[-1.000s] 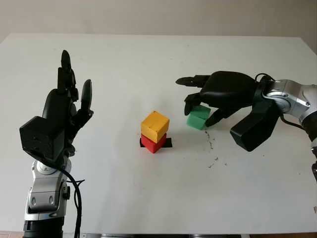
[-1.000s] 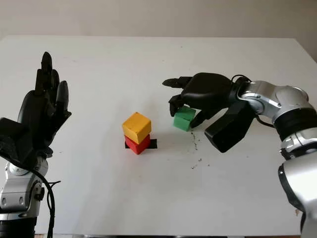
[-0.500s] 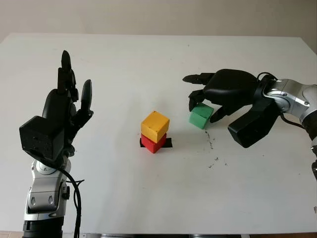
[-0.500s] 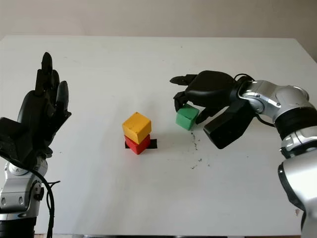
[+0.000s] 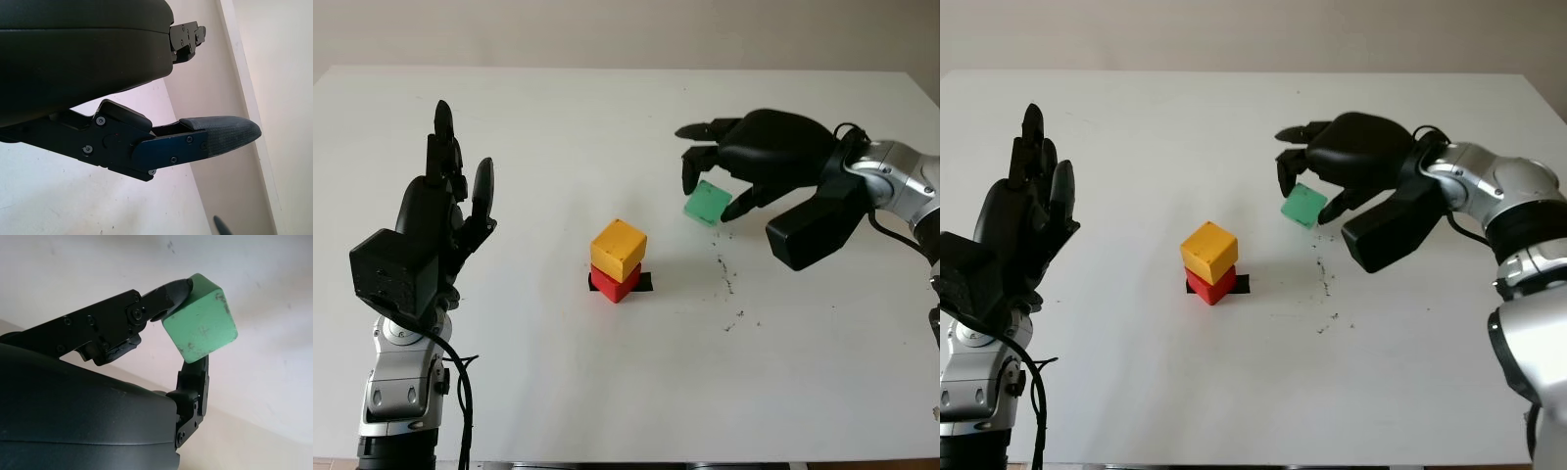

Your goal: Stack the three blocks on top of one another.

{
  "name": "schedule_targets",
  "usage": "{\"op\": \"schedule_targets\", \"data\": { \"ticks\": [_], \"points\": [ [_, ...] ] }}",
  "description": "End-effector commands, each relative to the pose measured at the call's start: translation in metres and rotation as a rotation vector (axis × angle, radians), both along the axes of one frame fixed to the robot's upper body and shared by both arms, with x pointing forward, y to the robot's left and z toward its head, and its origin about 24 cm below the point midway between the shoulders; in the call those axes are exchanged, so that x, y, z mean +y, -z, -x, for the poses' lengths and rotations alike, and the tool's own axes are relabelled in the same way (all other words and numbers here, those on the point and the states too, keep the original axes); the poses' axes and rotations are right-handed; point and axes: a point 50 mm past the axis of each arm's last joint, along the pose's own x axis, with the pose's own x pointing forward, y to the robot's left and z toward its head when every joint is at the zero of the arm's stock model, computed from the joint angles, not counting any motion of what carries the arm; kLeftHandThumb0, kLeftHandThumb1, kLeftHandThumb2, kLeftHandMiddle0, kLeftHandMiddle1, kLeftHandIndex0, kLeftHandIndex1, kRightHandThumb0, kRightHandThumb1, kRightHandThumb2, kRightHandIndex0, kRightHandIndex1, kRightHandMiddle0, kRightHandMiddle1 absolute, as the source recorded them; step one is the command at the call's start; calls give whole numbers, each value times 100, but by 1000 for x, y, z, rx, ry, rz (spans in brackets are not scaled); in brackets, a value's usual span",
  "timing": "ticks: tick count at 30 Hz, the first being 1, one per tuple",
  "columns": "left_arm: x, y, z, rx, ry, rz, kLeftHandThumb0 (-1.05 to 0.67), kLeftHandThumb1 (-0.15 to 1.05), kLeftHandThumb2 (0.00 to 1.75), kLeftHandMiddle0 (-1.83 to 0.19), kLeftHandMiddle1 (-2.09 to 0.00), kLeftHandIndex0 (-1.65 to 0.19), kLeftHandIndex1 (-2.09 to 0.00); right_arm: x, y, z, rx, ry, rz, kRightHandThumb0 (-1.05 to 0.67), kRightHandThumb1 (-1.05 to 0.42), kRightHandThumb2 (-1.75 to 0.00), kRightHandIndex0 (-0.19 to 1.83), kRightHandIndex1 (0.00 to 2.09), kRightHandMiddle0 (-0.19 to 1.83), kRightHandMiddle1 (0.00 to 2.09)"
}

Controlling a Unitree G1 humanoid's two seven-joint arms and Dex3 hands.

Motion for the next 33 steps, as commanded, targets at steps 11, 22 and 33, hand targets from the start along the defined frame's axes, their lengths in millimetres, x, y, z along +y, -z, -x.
{"op": "schedule_targets", "data": {
  "ticks": [11,22,33],
  "points": [
    [2,-1,3,-4,-7,-19,-82,105,63,19,-2,18,-5,15,-43,0,175,-14,-274,-37,-92,-5,25,5,43,135],
    [1,-1,2,-9,-6,-16,-82,105,62,19,-2,18,-5,19,-49,0,556,-42,-549,-42,-93,-6,21,4,33,149],
    [2,-1,1,-11,-9,-13,-83,105,62,19,-3,18,-5,34,-34,1,807,-99,-660,-47,-93,-5,21,5,37,150]
  ]
}}
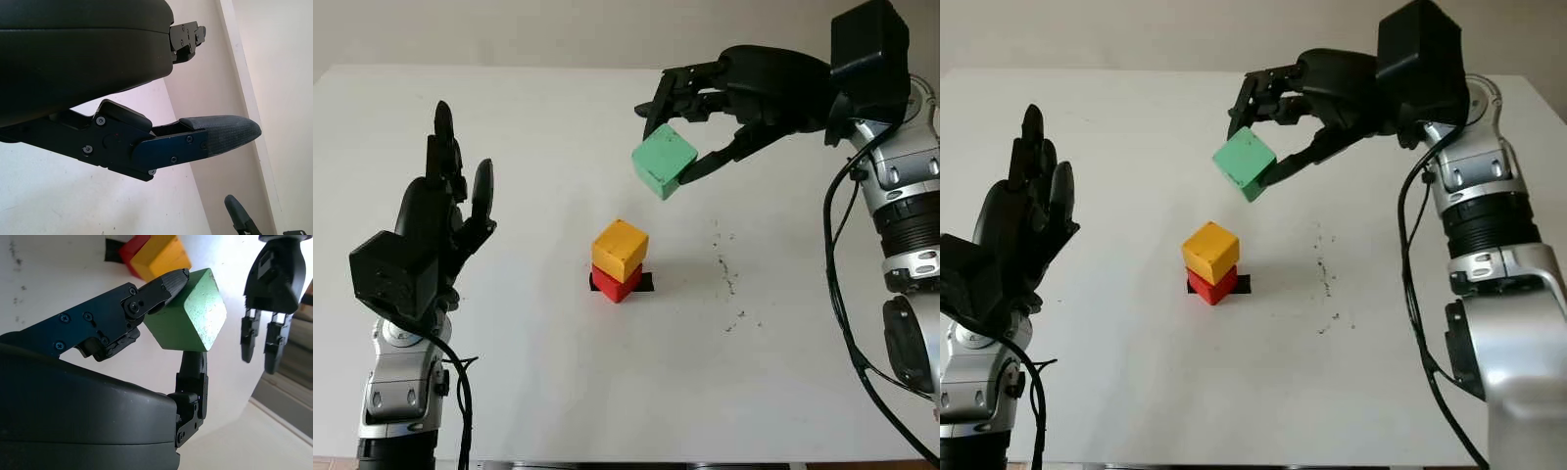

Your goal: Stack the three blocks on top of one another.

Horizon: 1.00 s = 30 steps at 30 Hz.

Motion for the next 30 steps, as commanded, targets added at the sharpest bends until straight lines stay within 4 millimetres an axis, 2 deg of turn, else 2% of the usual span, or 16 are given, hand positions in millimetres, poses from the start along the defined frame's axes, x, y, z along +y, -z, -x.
{"op": "schedule_targets", "data": {
  "ticks": [1,19,30],
  "points": [
    [1,-2,0,-10,-5,-12,-83,105,62,19,-3,18,-5,3,1,1,5,-19,-21,-49,-93,-5,22,5,38,150],
    [3,-3,1,-13,-4,-20,-83,105,61,19,-2,18,-5,33,35,1,90,-94,-21,-51,-90,-5,23,5,43,148],
    [2,-2,2,-10,-8,-17,-84,105,62,19,-3,17,-6,41,43,3,113,-103,5,-48,-91,-6,23,5,43,148]
  ]
}}
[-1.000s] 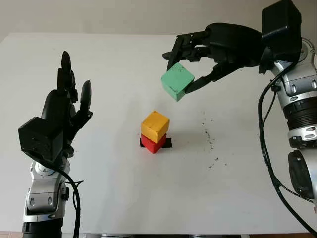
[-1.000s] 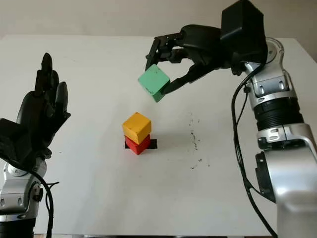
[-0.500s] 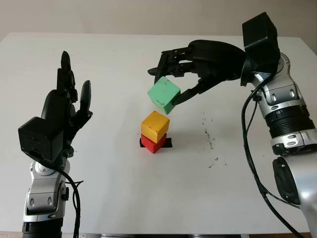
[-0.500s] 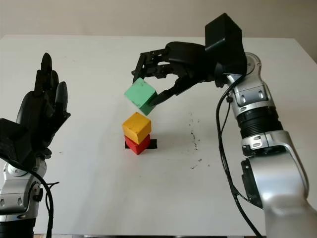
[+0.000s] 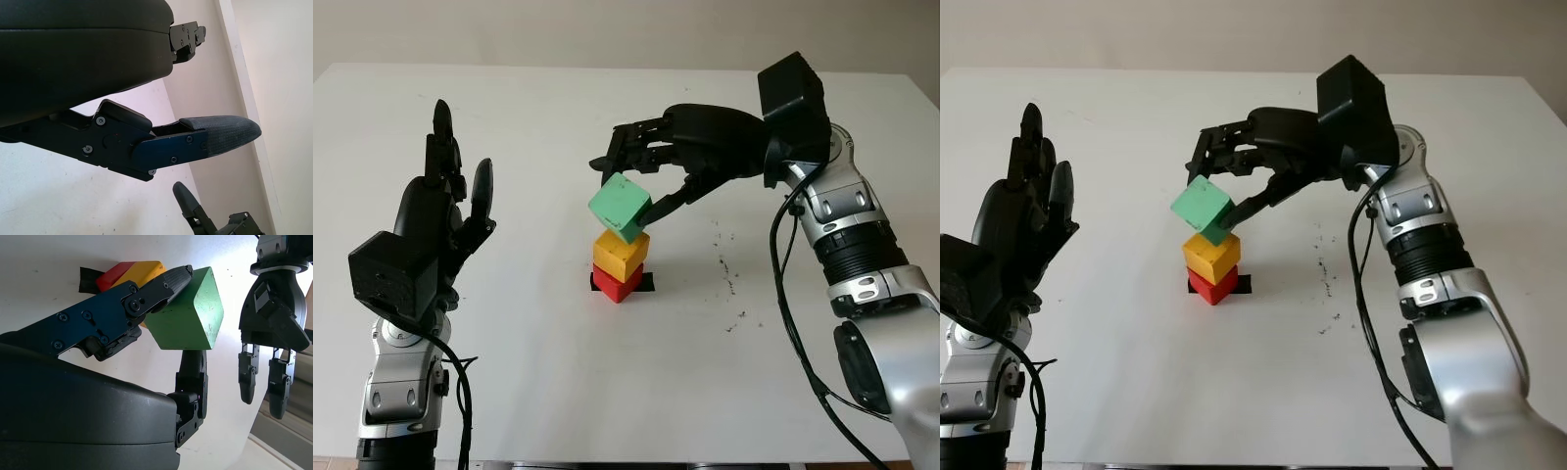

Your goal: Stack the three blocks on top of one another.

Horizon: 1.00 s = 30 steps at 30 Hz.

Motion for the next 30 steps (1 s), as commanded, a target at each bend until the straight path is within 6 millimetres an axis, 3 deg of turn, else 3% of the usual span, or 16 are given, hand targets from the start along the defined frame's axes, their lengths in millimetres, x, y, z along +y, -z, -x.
{"op": "schedule_targets", "data": {
  "ticks": [1,20,30],
  "points": [
    [2,-1,2,-5,-9,-14,-84,105,62,19,-3,17,-6,2,0,2,5,-11,1,-47,-91,-6,22,5,42,148],
    [1,-1,3,-1,-8,-6,-83,105,61,19,-3,17,-6,4,8,3,57,-36,-38,-47,-90,-5,21,5,45,147],
    [2,-1,3,-2,-8,-8,-83,105,62,19,-3,17,-5,0,9,3,10,4,27,-48,-89,-5,21,5,44,146]
  ]
}}
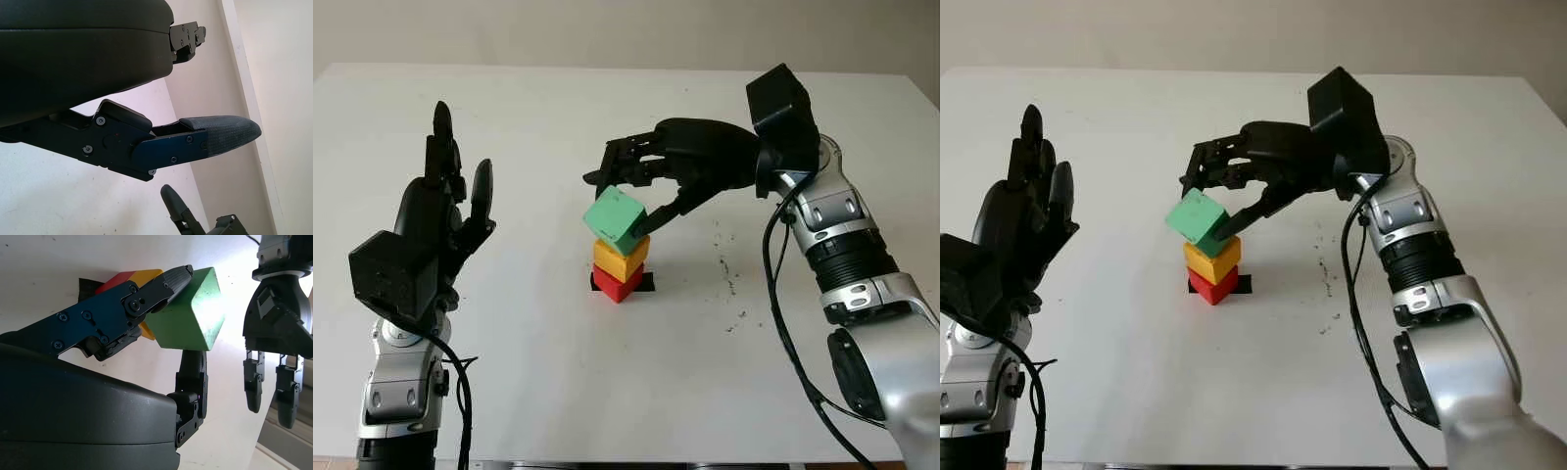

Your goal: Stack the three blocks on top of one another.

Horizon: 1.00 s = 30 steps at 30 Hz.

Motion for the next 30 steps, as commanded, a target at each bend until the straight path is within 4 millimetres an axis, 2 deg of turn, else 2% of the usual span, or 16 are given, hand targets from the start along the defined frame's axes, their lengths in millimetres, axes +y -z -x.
{"op": "schedule_targets", "data": {
  "ticks": [1,20,23,26,28,30],
  "points": [
    [2,-2,3,-10,-4,-13,-83,105,62,19,-2,17,-5,-3,-5,1,-37,4,23,-47,-89,-5,20,5,44,146],
    [2,-2,3,-8,0,-17,-84,105,62,19,-2,18,-5,-16,-9,0,-73,47,76,-50,-91,-5,19,5,39,146],
    [2,-2,3,-9,-3,-19,-84,105,62,19,-2,18,-5,-17,-10,0,-63,45,94,-51,-89,-5,18,4,32,141],
    [1,-2,3,-9,-4,-18,-84,105,62,19,-3,18,-5,-16,-11,1,-56,28,129,-63,-85,-5,5,3,12,116],
    [1,-2,3,-7,-9,-18,-84,105,62,19,-3,17,-6,-15,-12,3,-78,1,166,-74,-84,-5,-10,3,-3,79],
    [1,-2,3,-6,-7,-15,-84,105,62,19,-3,17,-6,-13,-13,6,-114,-36,213,-84,-85,-6,-16,1,-13,48]
  ]
}}
